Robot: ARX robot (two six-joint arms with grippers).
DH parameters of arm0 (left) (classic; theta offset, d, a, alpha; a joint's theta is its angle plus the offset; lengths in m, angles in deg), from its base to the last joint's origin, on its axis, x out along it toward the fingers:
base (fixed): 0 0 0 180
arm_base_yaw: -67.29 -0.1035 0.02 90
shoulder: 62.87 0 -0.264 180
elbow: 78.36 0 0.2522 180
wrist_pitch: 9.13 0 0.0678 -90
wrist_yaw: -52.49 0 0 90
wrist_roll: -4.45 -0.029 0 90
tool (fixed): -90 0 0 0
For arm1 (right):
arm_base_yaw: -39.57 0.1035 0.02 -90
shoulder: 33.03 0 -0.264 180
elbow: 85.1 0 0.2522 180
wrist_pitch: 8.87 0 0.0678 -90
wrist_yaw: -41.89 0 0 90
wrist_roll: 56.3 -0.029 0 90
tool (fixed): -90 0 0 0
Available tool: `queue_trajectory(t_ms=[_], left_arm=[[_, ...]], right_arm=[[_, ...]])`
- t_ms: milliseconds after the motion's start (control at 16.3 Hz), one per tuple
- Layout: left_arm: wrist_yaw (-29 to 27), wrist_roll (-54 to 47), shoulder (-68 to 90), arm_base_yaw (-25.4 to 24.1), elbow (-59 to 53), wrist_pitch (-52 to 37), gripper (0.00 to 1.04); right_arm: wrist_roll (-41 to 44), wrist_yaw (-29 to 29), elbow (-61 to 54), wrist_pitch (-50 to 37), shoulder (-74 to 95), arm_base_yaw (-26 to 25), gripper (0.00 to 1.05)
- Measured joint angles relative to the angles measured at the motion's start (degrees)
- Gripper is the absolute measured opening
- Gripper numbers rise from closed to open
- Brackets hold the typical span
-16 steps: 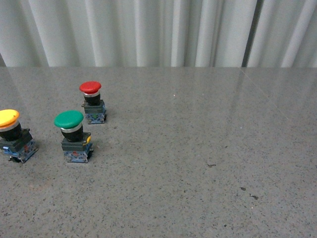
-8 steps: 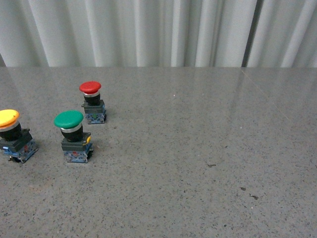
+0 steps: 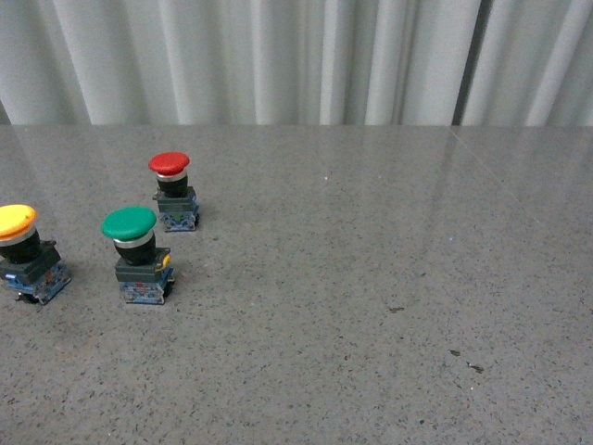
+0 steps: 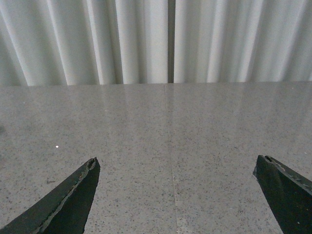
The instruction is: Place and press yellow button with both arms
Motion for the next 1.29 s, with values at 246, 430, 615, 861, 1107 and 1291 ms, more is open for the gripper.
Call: queue_trajectory(t_ms=[246, 430, 615, 861, 1107, 1291], left_arm=[[3.45, -2.93, 26.6, 0.48, 13.2, -20.83, 0.98], [7.28, -1.79, 46.27, -1.81, 21.05, -21.0, 0.98], [9.44, -1.27, 58.07, -3.15, 24.48, -20.26, 0.98], [13.35, -0.55, 66.42, -5.05, 24.46, -23.8, 0.98], [16.31, -0.7, 69.96, -4.15, 24.44, -27.63, 0.98], [16.22, -1.01, 71.04, -3.85, 24.46, -28.33, 0.98]], right_arm=[[0.02, 0.02, 0.0, 0.07, 0.0, 0.0, 0.98], [0.02, 0.02, 0.0, 0.07, 0.0, 0.0, 0.98], [0.02, 0.02, 0.0, 0.09, 0.0, 0.0, 0.98], [0.02, 0.02, 0.0, 0.07, 0.0, 0.0, 0.98], [0.02, 0.02, 0.0, 0.07, 0.0, 0.0, 0.98], [0.02, 0.02, 0.0, 0.04, 0.0, 0.0, 0.98]])
